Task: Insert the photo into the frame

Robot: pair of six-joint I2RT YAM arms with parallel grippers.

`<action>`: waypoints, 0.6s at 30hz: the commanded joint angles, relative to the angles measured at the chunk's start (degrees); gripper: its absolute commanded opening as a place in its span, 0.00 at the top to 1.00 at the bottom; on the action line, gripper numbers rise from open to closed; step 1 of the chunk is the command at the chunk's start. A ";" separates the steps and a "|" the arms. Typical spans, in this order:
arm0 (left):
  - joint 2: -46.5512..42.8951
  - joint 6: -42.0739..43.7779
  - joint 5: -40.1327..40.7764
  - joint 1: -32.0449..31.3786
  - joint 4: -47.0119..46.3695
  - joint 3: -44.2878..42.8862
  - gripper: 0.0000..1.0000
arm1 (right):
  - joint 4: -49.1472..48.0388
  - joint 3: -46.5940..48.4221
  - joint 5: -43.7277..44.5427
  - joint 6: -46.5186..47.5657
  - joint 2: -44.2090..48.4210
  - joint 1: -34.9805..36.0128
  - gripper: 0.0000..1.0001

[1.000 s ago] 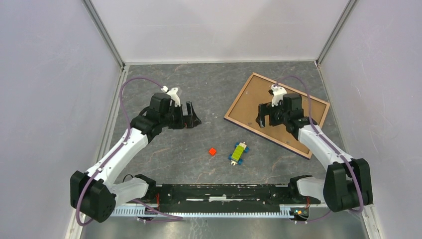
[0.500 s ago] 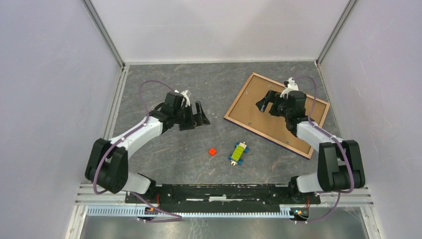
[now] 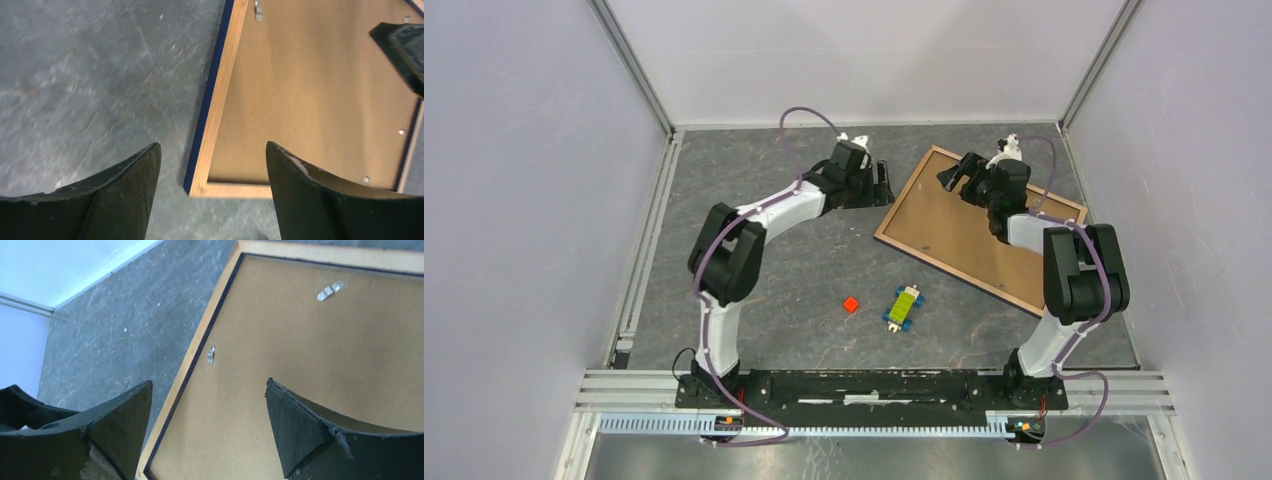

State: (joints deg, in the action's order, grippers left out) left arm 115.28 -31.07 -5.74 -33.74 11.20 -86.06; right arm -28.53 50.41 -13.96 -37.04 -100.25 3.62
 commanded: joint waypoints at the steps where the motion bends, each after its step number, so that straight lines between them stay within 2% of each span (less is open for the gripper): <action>1: 7.36 4.63 3.48 -1.47 2.98 -9.67 0.20 | -3.18 2.42 2.95 2.94 -0.09 0.04 0.14; 5: 12.28 4.24 3.34 -2.91 5.14 -15.57 0.27 | -5.86 4.04 1.06 3.47 -3.81 0.17 0.26; 9: 14.57 6.40 7.86 -4.65 7.13 -18.36 0.31 | -4.25 7.31 -0.55 5.18 -7.61 0.50 0.40; 18: 17.92 7.79 8.97 -5.60 9.33 -21.10 0.45 | -3.17 8.08 1.14 6.65 -8.96 2.52 0.46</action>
State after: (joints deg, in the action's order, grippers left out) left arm 131.98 -26.35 1.48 -39.16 19.64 -104.49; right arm -30.74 56.07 -13.50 -32.58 -109.25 5.17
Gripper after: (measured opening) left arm 0.580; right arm 0.545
